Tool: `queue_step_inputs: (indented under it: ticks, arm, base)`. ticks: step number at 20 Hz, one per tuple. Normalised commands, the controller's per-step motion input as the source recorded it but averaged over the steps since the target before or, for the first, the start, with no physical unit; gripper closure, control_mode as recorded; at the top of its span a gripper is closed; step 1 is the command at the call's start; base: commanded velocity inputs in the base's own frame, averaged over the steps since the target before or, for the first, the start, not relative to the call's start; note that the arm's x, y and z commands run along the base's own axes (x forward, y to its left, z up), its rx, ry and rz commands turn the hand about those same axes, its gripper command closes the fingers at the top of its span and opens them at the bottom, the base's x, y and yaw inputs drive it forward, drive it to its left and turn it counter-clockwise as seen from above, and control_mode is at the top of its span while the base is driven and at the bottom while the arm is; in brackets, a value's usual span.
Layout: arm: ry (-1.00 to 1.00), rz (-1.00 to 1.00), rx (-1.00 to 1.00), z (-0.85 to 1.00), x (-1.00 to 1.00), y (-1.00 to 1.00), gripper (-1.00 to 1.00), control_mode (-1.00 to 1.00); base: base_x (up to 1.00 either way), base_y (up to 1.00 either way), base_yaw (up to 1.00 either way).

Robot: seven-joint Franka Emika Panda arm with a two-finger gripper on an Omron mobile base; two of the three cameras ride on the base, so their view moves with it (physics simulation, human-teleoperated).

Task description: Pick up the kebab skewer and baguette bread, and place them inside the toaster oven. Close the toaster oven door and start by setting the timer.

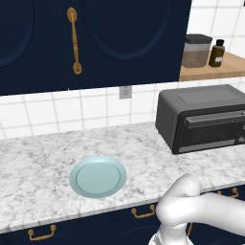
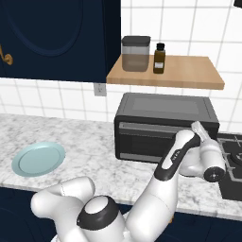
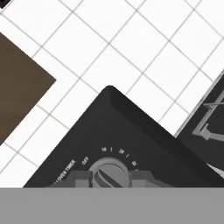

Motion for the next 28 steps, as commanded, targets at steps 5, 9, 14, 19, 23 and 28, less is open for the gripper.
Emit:
queue_step_inputs:
  ticks: [5,9,14,19,23,28]
  arm:
    - [0.0,0.0,0.0,0.0,0.0,0.0,1.0,-1.0]
    - [0.0,0.0,0.0,0.0,0.0,0.0,1.0,-1.0]
    - [0.0,0.0,0.08,-0.01,0.0,-0.14,1.0,-1.0]
    - [0.0,-0.01,0.11,-0.08,-0.01,-0.13,1.0,-1.0]
    - [0.0,-0.01,0.12,-0.06,-0.02,-0.11,1.0,-1.0]
    - [0.0,-0.01,0.13,-0.05,-0.03,-0.12,1.0,-1.0]
  base:
    - [0.0,0.0,0.0]
    - [0.0,0.0,0.0]
    - [0.0,0.0,0.0]
    - [0.0,0.0,0.0]
    - [0.0,0.0,0.0]
    - [0.0,0.0,0.0]
